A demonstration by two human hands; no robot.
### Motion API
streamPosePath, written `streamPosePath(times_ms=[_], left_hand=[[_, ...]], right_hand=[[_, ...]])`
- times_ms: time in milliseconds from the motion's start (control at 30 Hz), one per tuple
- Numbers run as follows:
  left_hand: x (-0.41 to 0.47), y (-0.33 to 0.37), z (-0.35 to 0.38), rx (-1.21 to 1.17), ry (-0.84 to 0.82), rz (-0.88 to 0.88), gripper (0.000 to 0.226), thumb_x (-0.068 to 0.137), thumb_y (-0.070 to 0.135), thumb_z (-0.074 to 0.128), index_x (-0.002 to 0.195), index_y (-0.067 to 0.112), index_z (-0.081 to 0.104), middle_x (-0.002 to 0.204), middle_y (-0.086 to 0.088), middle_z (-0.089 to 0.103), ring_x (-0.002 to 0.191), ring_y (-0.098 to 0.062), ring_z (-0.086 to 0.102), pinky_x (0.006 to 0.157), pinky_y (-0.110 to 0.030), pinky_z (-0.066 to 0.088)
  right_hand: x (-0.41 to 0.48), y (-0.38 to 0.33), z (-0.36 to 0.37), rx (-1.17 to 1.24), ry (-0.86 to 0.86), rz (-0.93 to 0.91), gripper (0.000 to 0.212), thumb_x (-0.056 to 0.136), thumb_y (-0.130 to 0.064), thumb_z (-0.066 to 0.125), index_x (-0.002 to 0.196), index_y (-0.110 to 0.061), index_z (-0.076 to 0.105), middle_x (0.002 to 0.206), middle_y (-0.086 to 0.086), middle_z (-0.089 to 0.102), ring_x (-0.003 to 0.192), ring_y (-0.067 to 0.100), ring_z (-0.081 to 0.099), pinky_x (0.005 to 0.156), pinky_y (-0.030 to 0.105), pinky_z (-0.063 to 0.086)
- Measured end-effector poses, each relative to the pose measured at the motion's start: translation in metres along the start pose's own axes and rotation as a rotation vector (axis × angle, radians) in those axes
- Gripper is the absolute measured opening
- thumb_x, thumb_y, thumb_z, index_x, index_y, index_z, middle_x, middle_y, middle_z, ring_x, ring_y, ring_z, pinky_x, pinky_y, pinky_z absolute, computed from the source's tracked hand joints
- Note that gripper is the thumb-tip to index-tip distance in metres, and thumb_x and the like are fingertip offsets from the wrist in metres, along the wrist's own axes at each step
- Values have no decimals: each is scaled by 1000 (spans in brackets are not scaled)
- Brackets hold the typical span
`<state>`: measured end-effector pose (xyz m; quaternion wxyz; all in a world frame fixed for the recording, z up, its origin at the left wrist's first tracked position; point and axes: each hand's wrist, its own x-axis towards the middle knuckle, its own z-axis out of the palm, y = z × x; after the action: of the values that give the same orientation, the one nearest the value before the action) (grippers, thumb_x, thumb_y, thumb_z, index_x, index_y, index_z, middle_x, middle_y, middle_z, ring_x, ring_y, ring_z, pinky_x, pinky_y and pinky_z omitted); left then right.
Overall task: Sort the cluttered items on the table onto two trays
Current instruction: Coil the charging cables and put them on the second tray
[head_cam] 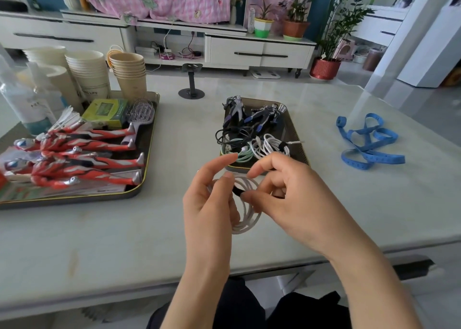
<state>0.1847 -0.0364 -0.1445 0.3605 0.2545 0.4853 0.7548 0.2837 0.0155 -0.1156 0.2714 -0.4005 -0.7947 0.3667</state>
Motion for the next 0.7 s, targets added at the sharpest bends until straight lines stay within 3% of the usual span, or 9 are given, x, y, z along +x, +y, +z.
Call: streamPosePath(times_ms=[100,200,267,367,433,567,633,700], left_hand=[[-3,1,2,92,-40,99,30,91,-2,45,91,17,68,41,11,33,38,-3,26,40,-13,26],[-7,3,5,128,-85,179,31,90,-6,43,88,12,68,41,10,38,39,-2,30,41,-11,27],[-9,6,5,75,-113,165,31,90,-9,41,88,8,67,41,10,40,38,-1,33,40,-9,28],[-10,8,6,32,-154,147,32,90,-9,41,93,10,66,40,12,43,37,0,36,40,-9,29],[-9,6,6,-3,-130,146,37,90,-5,47,108,23,63,45,12,41,41,0,34,43,-9,31],[-9,0,8,13,-29,267,74,81,13,57,132,54,24,65,-6,45,56,-15,44,60,-28,46],[-10,-1,9,64,26,287,90,81,12,67,137,51,9,74,-9,53,56,-14,53,62,-30,51],[-10,-1,10,127,91,234,76,77,19,74,132,36,25,75,1,53,55,-6,54,59,-23,50]], right_hand=[[-2,3,6,-104,22,-44,26,82,-17,70,89,-28,48,64,4,63,54,7,53,54,18,43],[-1,6,18,-216,78,-123,24,86,-14,62,106,-24,53,62,-2,58,64,13,55,64,36,48],[0,6,23,-274,109,-181,24,87,-16,58,111,-22,58,66,-6,58,70,18,57,65,41,49],[2,5,25,-268,180,-202,14,86,-19,61,99,-18,63,66,-8,56,65,17,52,62,37,48],[2,4,26,-255,250,-223,7,85,-20,63,87,-14,61,59,-10,49,60,18,48,57,38,45],[1,0,30,-219,336,-225,17,87,-24,59,81,-9,52,63,-6,51,62,21,47,56,39,43],[0,-1,33,-186,361,-240,18,84,-27,52,80,-10,51,69,-2,59,66,22,53,58,40,46],[-2,1,38,-170,377,-269,17,78,-29,42,78,-13,48,76,-1,63,70,21,58,60,39,48]])
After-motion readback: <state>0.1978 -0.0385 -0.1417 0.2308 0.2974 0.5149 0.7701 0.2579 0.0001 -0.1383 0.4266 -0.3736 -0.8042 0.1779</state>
